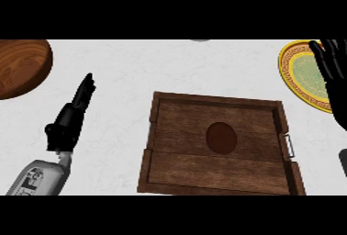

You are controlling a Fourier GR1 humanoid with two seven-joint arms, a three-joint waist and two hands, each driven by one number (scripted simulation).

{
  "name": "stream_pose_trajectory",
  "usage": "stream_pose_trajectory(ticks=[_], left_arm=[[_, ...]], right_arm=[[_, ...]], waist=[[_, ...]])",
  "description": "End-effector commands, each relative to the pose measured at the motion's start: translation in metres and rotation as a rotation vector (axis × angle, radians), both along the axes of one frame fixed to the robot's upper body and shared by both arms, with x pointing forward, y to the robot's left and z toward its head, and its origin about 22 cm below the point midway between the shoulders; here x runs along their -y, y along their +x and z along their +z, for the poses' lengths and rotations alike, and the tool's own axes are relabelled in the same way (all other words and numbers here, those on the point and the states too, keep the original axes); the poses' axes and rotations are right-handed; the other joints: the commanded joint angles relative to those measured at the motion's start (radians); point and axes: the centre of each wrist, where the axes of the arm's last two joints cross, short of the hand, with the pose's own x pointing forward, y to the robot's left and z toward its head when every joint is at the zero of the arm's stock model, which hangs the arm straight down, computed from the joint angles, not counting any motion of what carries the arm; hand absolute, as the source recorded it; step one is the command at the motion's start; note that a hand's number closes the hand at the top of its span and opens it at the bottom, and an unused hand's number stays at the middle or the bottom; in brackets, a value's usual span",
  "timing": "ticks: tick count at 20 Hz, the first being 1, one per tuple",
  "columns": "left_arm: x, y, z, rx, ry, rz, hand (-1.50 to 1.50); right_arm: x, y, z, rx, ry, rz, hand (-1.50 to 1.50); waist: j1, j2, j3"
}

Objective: Pick the cupcake from the tray and place it in the plate

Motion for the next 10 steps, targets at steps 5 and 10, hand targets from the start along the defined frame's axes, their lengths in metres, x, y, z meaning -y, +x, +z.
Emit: stream_pose_trajectory(ticks=[5,10], left_arm=[[-0.004,0.007,-0.005,-0.098,-0.041,0.002,0.00],[-0.008,0.009,-0.007,-0.204,-0.110,0.015,0.00]], right_arm=[[-0.062,0.019,-0.021,-0.173,-0.187,0.640,1.50],[-0.032,0.043,-0.061,-0.134,-0.142,0.463,-1.50]], waist=[[0.138,0.028,0.018],[0.100,0.021,0.024]])
